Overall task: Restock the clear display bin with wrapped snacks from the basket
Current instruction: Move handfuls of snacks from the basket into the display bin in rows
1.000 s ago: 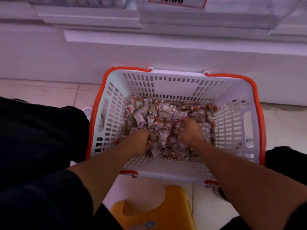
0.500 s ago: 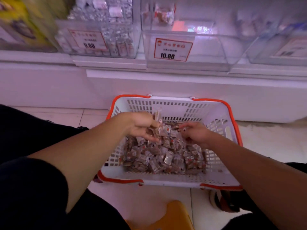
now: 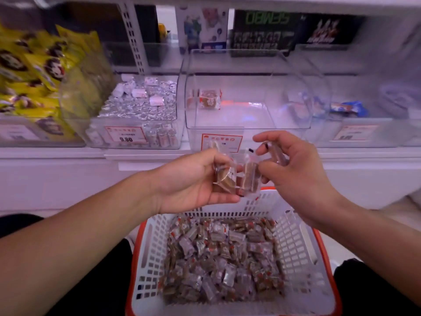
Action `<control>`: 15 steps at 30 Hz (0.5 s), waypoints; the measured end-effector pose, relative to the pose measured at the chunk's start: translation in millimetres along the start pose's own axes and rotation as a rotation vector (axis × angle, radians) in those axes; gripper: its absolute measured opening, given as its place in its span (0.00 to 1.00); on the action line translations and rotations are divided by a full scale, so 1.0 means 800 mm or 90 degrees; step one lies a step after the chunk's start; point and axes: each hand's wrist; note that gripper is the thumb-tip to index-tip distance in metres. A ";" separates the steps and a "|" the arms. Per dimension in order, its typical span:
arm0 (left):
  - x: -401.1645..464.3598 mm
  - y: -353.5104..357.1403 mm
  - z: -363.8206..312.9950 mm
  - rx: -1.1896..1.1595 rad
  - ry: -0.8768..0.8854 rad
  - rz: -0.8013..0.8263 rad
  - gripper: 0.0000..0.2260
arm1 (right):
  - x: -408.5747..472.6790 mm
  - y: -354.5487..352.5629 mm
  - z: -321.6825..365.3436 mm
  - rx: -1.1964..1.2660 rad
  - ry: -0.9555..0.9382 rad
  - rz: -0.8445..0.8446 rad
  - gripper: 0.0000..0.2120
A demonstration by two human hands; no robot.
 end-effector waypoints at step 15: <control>0.008 0.007 -0.008 0.015 0.063 0.010 0.11 | 0.017 -0.008 0.003 0.113 0.040 0.168 0.23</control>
Point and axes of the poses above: each hand's wrist, its own x-axis towards the middle knuckle, its own y-axis out of the palm, z = x × y, and after that the axes turned 1 degree about z, right-handed
